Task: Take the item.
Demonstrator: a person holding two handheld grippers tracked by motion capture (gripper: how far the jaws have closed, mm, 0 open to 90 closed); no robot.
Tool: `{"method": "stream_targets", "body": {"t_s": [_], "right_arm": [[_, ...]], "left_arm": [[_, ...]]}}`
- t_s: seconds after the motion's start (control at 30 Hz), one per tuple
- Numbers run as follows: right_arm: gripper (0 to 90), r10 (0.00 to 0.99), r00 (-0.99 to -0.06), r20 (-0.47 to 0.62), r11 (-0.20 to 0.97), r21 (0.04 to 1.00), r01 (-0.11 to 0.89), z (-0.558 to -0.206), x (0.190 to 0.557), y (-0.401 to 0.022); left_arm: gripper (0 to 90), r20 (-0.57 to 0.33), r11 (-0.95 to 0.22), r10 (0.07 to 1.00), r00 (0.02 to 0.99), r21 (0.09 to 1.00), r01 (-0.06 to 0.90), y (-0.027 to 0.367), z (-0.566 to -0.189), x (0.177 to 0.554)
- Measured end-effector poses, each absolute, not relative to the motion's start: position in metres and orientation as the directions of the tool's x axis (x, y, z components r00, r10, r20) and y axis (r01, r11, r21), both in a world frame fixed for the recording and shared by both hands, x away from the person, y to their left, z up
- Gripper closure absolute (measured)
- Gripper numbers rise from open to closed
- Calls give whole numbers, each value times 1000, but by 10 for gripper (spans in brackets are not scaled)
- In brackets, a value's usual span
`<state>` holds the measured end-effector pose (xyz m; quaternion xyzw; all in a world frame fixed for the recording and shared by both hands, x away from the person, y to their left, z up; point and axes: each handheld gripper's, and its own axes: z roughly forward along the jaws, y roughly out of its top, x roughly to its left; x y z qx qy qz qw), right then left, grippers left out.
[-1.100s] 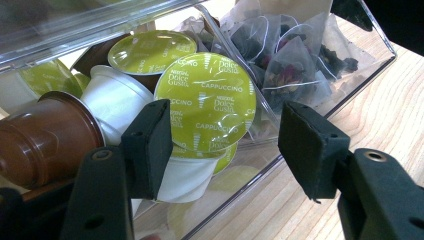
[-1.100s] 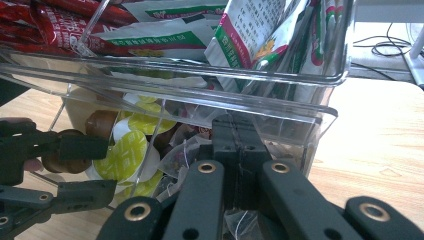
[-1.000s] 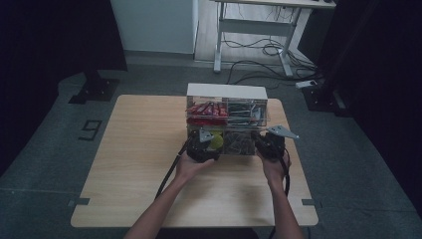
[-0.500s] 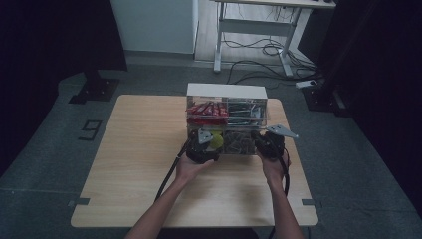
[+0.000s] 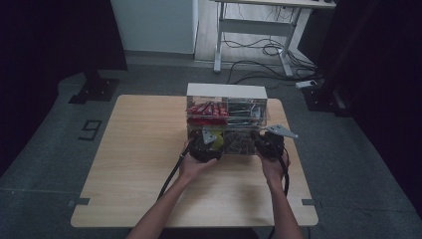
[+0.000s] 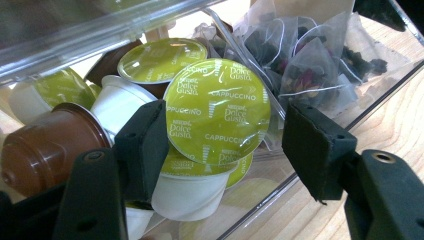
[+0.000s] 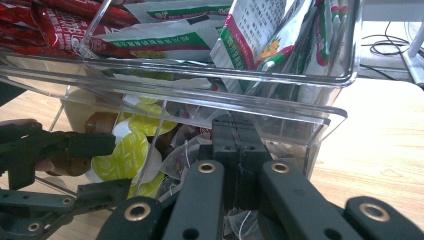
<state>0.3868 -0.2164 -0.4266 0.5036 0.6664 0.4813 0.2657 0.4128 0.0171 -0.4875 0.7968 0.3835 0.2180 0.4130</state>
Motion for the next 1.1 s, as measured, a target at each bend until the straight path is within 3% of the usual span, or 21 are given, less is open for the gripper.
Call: {"method": "stream_targets", "body": {"t_s": [0.37,0.73,0.97,1.1], "right_arm": [[893,927,-352,130,29,910,413,-427,387,-216],[893,927,-353,131,28,911,411,-427,387,-216],[893,926,-354,131,28,911,411,-427,386,-216],[893,926,-354,132,27,912,409,-427,386,-216]], "left_arm": [[309,69,-389,797,601,819,421,17,-495,416],[296,34,-359,803,595,824,438,19,-499,420],[380,46,-367,792,608,832,416,20,-498,419],[382,52,-371,791,610,834,409,20,-499,419]]}}
